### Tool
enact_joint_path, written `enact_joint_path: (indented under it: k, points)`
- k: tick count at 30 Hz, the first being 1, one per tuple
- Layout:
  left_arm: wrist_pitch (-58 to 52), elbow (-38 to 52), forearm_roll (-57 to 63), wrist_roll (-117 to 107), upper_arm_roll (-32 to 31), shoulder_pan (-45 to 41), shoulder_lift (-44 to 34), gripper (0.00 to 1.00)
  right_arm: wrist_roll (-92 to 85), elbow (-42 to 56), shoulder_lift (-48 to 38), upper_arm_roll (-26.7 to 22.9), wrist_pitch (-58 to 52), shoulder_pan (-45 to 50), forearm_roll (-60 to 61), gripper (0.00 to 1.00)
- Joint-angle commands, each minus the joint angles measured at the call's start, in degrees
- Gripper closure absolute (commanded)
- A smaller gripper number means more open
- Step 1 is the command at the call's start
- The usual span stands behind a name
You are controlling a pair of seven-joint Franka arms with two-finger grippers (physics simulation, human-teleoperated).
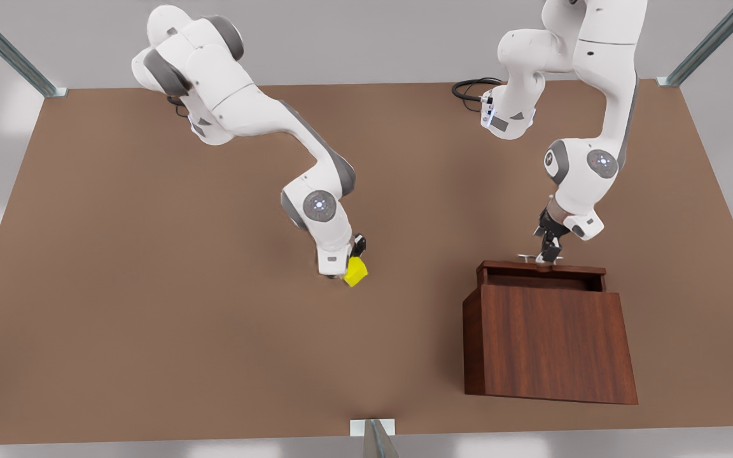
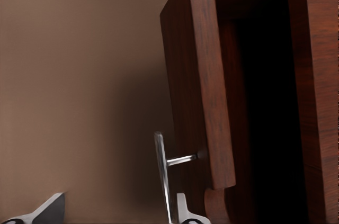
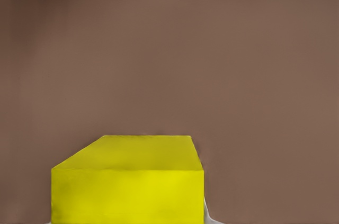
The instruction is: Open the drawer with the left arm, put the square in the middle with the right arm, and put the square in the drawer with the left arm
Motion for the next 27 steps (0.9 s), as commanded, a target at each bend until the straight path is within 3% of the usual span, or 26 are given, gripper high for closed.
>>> enact_joint_path:
  k: [1,3,6,12,13,14,15,20,22,23,25,27]
  points:
    - [0.0,0.0,-0.2,0.0,0.0,0.1,0.0,0.00,0.0,0.8,0.4,0.0,-0.1,0.4,-0.1,0.30]
    - [-0.2,-1.6,-0.2,0.0,0.0,0.0,-1.5,0.00,1.3,0.4,2.4,0.0,0.5,4.4,-0.9,0.30]
    - [-0.5,-2.9,-0.1,0.0,0.1,-0.2,-2.8,0.00,1.9,-8.5,-2.1,0.0,0.6,7.1,-0.2,0.28]
    - [-1.9,-3.9,-0.2,-0.5,0.4,-0.6,-4.6,0.00,11.6,-3.4,2.7,-0.7,0.7,14.8,0.1,0.27]
    - [-2.7,-4.6,-0.2,-0.5,0.4,-0.7,-5.6,0.00,11.4,-3.5,3.6,-0.9,0.7,14.8,0.1,0.22]
    - [-2.7,-5.1,-0.2,-0.5,0.4,-0.7,-6.3,0.00,11.4,-3.5,3.7,-2.3,0.7,14.8,0.1,0.04]
    - [-2.7,-5.6,-0.2,-0.6,0.4,-0.7,-6.6,0.00,11.8,-3.6,3.9,-2.4,0.8,14.8,0.3,0.00]
    - [-2.7,-6.8,-0.2,-2.4,0.4,-1.4,-7.8,0.00,13.4,-3.5,3.1,-3.4,0.8,14.7,0.3,0.00]
    - [-3.4,-6.8,-0.3,-2.5,0.4,-1.4,-7.9,0.00,13.1,-7.8,-6.1,-6.0,-0.3,12.3,0.2,0.00]
    - [-3.4,-7.2,-0.3,-2.5,0.4,-1.4,-7.9,0.00,12.0,-8.6,-11.9,-7.0,-8.2,7.8,0.1,0.00]
    - [-5.0,-8.3,-0.3,-2.5,0.5,-1.4,-9.8,0.00,11.6,-8.9,-19.9,-7.3,-13.5,-2.4,0.0,0.00]
    - [-13.0,-8.2,0.3,-1.9,0.8,-1.4,-15.1,0.00,11.7,-8.9,-23.1,-7.1,-24.8,-14.0,0.3,0.00]
